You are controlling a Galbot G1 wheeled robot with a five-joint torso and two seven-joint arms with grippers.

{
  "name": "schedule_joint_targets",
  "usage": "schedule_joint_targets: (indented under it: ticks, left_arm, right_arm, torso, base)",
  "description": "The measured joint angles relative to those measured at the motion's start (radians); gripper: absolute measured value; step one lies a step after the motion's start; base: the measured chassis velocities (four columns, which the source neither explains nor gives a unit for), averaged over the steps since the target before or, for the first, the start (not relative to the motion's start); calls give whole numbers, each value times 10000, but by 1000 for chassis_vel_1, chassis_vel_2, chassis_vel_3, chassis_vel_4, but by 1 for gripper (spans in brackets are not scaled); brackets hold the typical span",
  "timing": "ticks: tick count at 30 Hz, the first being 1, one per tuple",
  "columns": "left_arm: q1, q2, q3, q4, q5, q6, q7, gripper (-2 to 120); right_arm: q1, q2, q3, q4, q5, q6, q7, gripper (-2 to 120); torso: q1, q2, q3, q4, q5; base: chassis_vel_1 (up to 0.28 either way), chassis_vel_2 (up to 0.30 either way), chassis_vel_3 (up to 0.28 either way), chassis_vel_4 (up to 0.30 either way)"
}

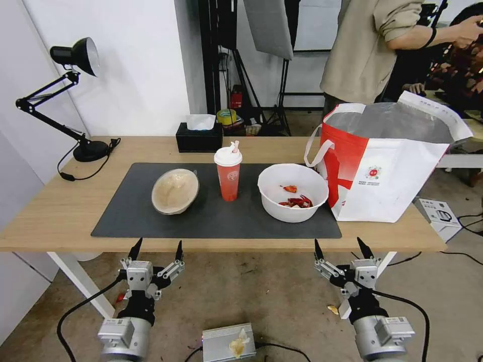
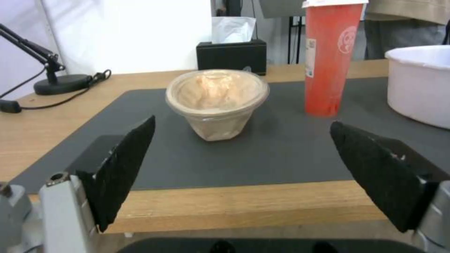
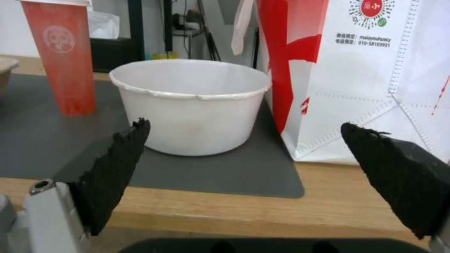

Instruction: Pick up the trash from the table and place it into the takeout bag.

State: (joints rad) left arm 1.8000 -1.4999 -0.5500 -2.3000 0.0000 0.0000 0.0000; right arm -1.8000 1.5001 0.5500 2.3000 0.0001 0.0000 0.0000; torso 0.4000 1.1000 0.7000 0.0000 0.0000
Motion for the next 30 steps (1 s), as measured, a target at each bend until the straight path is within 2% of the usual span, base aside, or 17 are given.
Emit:
schedule_joint_targets:
  ticks: [25, 27, 30]
  left_arm:
    - [2, 32, -3, 11, -39, -7, -18, 100]
    - [9, 101, -15, 42, -130, -49, -87, 100]
    - [127, 950, -215, 418, -1116, -674, -941, 100]
  right_arm:
    - [0, 0, 0, 0, 0, 0, 0, 100]
    - [1, -27, 1, -2, 12, -2, 1, 100]
    - [97, -363, 53, -51, 284, -87, 50, 100]
  torso:
    - [0, 0, 0, 0, 0]
    - [0, 0, 0, 0, 0]
    - [0, -1, 0, -2, 3]
  base:
    - [0, 0, 0, 0]
    - [0, 0, 0, 0]
    - [0, 0, 0, 0]
